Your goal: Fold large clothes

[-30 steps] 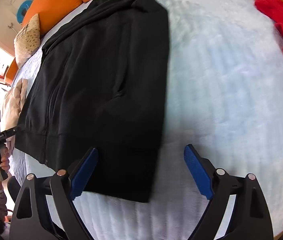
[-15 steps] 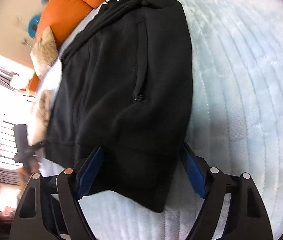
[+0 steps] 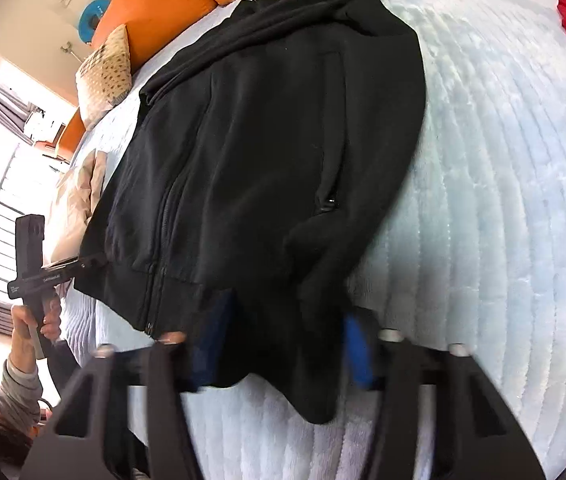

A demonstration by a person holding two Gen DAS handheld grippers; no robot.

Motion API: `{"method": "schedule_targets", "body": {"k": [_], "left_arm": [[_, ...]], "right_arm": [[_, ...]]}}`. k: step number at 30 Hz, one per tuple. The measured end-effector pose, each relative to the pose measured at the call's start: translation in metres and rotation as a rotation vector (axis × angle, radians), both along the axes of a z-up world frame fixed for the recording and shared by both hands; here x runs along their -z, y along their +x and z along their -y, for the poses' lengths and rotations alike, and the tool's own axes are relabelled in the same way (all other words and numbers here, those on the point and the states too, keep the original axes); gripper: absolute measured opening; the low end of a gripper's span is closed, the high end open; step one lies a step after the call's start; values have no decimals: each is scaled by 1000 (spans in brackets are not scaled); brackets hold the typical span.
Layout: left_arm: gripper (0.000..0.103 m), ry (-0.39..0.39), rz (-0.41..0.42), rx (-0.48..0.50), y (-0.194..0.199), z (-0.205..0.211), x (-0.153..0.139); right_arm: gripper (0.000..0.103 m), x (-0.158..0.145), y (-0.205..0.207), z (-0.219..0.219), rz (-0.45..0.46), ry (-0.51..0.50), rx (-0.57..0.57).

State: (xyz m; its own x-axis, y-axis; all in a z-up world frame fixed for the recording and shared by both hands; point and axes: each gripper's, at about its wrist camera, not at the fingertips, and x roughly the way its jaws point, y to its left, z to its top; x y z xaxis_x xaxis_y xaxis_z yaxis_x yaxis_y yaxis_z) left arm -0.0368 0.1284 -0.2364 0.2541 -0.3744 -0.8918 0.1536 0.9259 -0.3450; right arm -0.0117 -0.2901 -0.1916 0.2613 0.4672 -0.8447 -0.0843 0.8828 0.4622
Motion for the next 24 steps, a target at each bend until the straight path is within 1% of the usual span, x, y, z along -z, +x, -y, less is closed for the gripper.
{"method": "schedule_targets", "body": {"k": [1,2,3,4,5,7,8,10,14,16,18,20,24], "left_arm": [[41,7,-1,2,-1,0,-2],[32,14,2,11,-1,4,-5],[23,24,14,23,-2,8,-9],[22,39,28,32,-3,13,-13],[20,79,63,50,-6,20,-19],[19,115,124,79,-12,30,-30],[18,118,138,85,-14,31,-34],[18,96,150,81,-20,26,-43],[17,30,151,73,-36,13,-59],[17,11,152,79,-45,7,-66],[17,-3,147,83,-53,3,-71],[17,0,149,102,-63,3,-77],[17,39,135,141,-90,1,-86]], "right_arm": [[30,-1,-1,-1,1,-2,-2],[26,-4,-2,-1,3,-6,-10],[16,-7,-2,-4,13,-10,-21],[10,-10,-2,-7,24,-20,-31],[9,-13,-4,-8,41,-36,-42],[6,-18,-6,-10,61,-24,-44],[6,-21,-8,-5,62,5,-25],[5,-26,-13,7,77,17,-1],[5,-39,-28,26,81,55,54],[5,-46,-35,35,87,51,76],[4,-52,-43,50,79,81,95],[4,-58,-54,60,70,108,117],[4,-67,-72,65,52,97,128]]}}
